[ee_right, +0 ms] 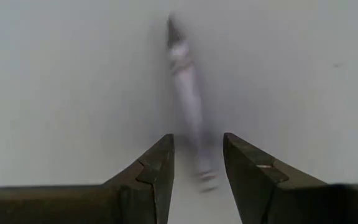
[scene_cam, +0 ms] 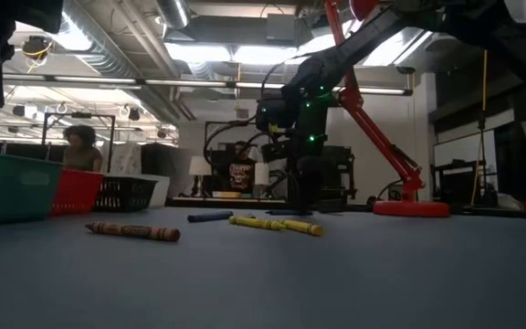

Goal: Sort crayons
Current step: Put the violet crayon into the light orange bin

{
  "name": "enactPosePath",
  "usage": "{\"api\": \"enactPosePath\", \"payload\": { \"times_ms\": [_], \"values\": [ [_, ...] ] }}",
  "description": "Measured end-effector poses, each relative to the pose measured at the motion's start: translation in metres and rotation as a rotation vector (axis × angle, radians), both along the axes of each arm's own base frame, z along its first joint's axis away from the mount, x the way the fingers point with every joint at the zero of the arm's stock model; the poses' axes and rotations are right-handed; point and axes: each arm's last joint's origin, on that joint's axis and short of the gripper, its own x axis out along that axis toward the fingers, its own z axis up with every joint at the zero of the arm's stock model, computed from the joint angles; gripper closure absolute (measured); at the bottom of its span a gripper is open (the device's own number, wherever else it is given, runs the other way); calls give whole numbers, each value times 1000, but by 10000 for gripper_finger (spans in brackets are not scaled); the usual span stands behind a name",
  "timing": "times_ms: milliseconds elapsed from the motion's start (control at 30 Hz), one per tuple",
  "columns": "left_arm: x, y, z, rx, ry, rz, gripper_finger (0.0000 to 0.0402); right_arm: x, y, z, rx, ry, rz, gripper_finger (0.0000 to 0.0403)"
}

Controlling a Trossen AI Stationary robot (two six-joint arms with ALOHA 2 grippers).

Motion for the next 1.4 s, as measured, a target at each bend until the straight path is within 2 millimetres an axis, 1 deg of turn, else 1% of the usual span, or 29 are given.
{"api": "enactPosePath", "payload": {
  "times_ms": [100,200,267,333,467,567,633,733,867,1000,1100,1167,1233,1400],
  "values": [
    [0,0,0,1,0,-2,310,-3,0,-7,-33,17,-6,265],
    [0,0,0,1,1,-3,310,-4,1,-8,-33,21,-8,266],
    [0,0,0,1,1,-3,310,-4,1,-8,-26,19,-9,274],
    [0,0,0,1,1,-3,310,-4,1,-8,-26,22,-7,290],
    [0,0,0,10,-6,-2,310,-5,2,-9,-21,28,-7,340],
    [1,1,1,50,-38,3,310,-5,2,-9,-18,27,-9,378],
    [2,2,1,85,-71,8,310,-5,2,-9,-9,24,-17,392],
    [5,2,3,137,-130,1,310,-5,2,-9,9,19,-37,388],
    [10,1,5,204,-194,-82,310,-5,3,-9,34,9,-55,375],
    [16,-2,7,260,-257,-138,310,-4,3,-5,67,1,-71,387],
    [19,-4,8,265,-278,-178,310,-1,2,0,90,-3,-75,396],
    [20,-5,9,259,-294,-189,310,2,4,5,129,-15,-65,396],
    [22,-6,10,254,-307,-197,310,6,6,14,159,-42,-53,392],
    [23,-7,10,246,-322,-195,310,20,26,33,244,-106,11,387]
  ]
}}
